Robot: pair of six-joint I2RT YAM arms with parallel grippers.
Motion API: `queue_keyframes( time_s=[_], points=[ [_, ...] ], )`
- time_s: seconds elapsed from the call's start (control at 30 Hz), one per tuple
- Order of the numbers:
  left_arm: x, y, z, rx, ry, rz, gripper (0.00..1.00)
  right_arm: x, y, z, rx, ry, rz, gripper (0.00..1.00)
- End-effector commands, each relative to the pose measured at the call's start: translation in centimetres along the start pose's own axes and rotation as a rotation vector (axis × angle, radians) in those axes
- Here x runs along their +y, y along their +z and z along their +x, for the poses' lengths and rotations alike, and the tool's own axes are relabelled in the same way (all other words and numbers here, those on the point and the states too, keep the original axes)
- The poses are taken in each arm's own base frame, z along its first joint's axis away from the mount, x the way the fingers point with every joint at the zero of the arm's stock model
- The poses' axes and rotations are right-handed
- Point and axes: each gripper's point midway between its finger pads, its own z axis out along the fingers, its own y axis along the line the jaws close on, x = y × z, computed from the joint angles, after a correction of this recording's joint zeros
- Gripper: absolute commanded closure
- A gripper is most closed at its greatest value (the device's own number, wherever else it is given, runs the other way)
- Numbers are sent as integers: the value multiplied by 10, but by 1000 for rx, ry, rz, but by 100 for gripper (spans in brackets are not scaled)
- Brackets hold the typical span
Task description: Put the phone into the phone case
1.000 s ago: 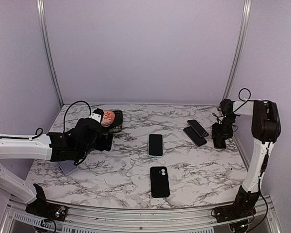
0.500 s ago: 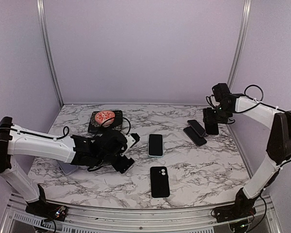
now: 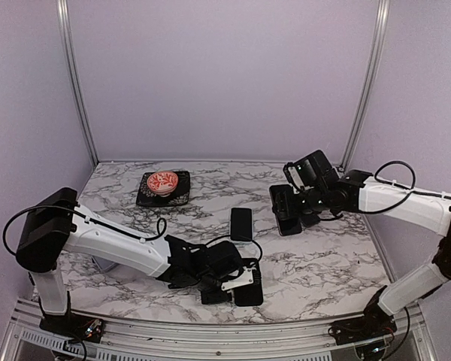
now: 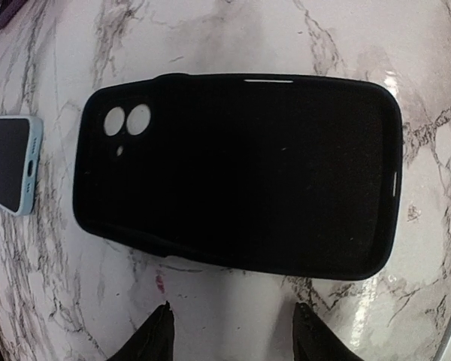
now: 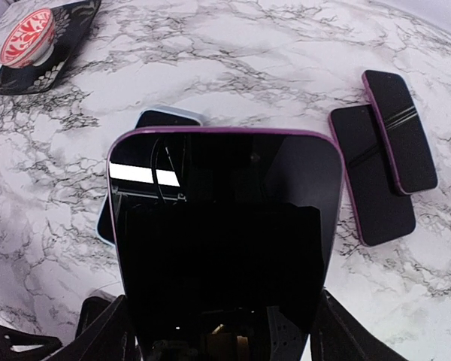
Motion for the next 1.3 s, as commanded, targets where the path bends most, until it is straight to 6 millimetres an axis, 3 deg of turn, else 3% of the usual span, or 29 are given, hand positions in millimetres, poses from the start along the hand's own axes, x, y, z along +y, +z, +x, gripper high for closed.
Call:
queue_keyframes(
  time_s=[0.0, 0.13, 0.33, 0.47, 0.57, 0.7, 0.83, 1.03, 1.27],
  points=[
    [-36, 15, 0, 40, 98, 121, 48, 23, -10, -11, -101, 52, -53, 74],
    [-37, 26, -8, 35, 110, 111, 53, 29, -11, -1, -97, 51, -50, 74],
    [-18, 25, -37, -41, 57, 48, 55, 23, -19, 5, -107, 59, -43, 74],
    [16, 7, -52, -168, -122, 27, 55, 26, -19, 20, -86, 59, -44, 75],
    [60, -17, -57, -294, -326, -24, 55, 39, -19, 33, -83, 41, -36, 78],
    [113, -57, -39, -441, -601, -85, 53, 66, -22, 54, -91, 13, -42, 81],
    [149, -82, -3, -444, -807, -212, 42, 96, -24, 86, -80, -1, -71, 82],
    [163, -85, 41, -404, -1016, -280, 30, 118, -11, 119, -55, 3, -72, 84],
    [170, -99, 61, -389, -1041, -376, 19, 128, 1, 133, -48, 22, -92, 85]
  ],
)
